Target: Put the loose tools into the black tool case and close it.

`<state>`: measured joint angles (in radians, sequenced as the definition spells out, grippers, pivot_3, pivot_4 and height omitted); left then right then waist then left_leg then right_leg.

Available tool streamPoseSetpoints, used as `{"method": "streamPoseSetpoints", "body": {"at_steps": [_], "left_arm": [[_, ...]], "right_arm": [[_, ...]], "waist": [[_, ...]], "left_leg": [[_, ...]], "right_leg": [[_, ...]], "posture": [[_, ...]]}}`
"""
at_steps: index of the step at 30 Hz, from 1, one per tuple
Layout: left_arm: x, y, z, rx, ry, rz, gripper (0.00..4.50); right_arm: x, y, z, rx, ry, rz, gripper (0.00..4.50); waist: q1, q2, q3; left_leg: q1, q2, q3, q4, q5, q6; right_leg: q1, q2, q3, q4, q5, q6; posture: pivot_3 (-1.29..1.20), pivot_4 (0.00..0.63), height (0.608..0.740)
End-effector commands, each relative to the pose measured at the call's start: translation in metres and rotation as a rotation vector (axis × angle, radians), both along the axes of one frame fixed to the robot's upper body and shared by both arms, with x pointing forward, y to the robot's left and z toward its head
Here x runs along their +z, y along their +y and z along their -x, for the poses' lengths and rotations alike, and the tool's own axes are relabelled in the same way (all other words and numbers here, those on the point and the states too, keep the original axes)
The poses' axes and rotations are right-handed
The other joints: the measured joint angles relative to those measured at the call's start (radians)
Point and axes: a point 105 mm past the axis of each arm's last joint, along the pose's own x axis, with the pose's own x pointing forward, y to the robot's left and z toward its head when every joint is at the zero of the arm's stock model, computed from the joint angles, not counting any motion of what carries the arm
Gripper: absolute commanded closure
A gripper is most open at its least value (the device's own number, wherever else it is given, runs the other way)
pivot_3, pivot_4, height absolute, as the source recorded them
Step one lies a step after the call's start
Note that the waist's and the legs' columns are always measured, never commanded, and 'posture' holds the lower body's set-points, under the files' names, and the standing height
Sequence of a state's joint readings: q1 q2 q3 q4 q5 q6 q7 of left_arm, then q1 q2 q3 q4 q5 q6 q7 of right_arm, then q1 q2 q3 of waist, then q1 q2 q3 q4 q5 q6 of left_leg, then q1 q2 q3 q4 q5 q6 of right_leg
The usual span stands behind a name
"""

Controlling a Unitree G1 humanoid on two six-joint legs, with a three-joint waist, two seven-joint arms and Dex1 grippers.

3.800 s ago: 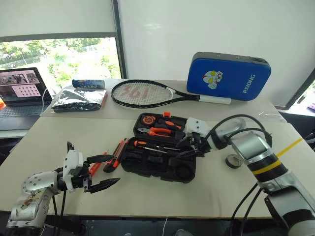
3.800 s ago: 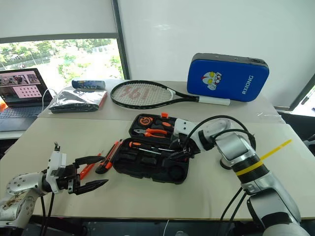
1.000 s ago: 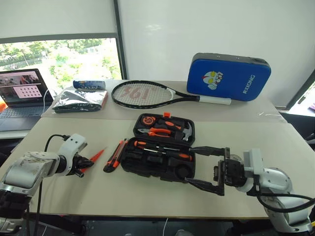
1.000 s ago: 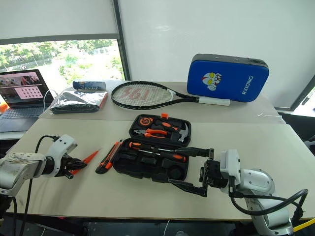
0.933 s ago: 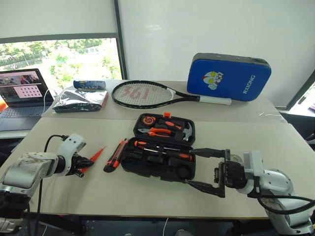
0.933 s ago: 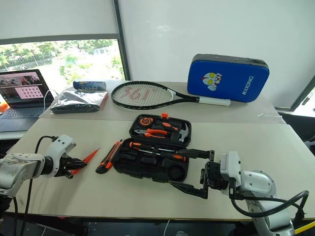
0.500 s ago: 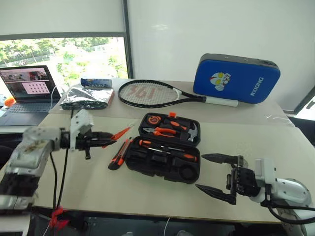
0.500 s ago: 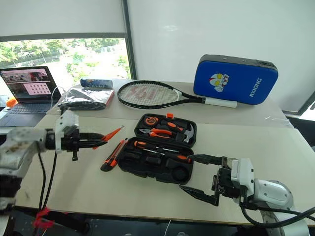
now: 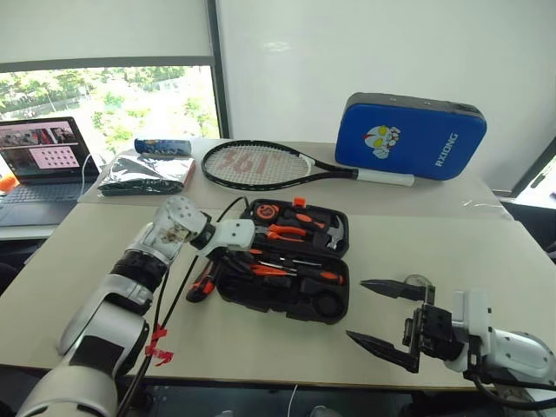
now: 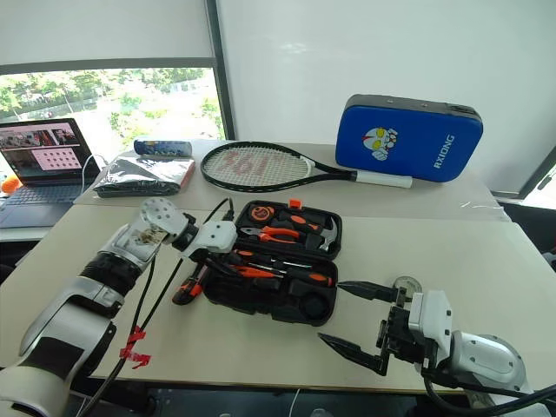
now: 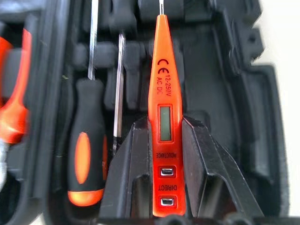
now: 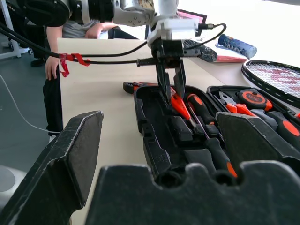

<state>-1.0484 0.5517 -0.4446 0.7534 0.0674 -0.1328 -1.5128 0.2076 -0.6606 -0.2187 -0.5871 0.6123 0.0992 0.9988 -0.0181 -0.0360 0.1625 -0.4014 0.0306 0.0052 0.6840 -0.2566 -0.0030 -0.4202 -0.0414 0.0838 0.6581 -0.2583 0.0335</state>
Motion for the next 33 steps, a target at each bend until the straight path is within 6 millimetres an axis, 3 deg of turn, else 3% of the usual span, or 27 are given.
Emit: {"method": "streamPoseSetpoints", "body": {"at_steps": [1,19,29,31,33], "left_arm": [[0.002,0.0,-0.009,0.024,-0.046,-0.05,4.08],[-0.008,0.004,-0.007,0.028,-0.003,-0.165,4.08],[-0.009,-0.004,-0.009,0.071,0.023,-0.155,4.08],[-0.002,-0.01,-0.006,0.05,0.027,-0.115,3.07],[0.004,-0.011,-0.004,0.016,0.01,-0.087,2.43]], "right_arm": [[0.012,0.006,0.005,0.006,-0.042,-0.022,0.0],[0.012,0.01,0.003,0.015,-0.041,-0.023,0.0],[0.011,0.011,0.001,0.022,-0.042,-0.023,0.0],[0.01,0.011,0.001,0.022,-0.041,-0.023,0.0],[0.009,0.011,0.001,0.023,-0.04,-0.023,0.0]], "waist": [[0.001,0.0,0.0],[-0.003,0.0,0.0],[-0.002,0.0,0.0],[-0.001,0.0,0.0],[-0.001,0.0,0.0]], "left_leg": [[0.0,0.0,0.0,0.0,0.0,0.0],[0.001,0.0,0.0,0.0,0.0,0.0],[0.005,0.0,0.0,0.001,0.0,0.0],[0.005,0.0,0.0,0.001,0.0,0.0],[0.004,0.0,0.0,0.001,0.0,0.0]], "right_leg": [[0.0,0.0,0.0,0.0,0.0,0.0],[0.001,0.0,0.0,0.002,0.0,0.001],[0.004,0.0,0.001,0.004,0.0,0.001],[0.004,0.0,0.001,0.004,0.0,0.001],[0.003,0.0,0.001,0.004,0.0,0.001]], "posture": [[0.0,0.15,0.74],[0.0,0.15,0.74],[0.0,0.15,0.74],[0.0,0.15,0.74],[0.0,0.15,0.74]]}}
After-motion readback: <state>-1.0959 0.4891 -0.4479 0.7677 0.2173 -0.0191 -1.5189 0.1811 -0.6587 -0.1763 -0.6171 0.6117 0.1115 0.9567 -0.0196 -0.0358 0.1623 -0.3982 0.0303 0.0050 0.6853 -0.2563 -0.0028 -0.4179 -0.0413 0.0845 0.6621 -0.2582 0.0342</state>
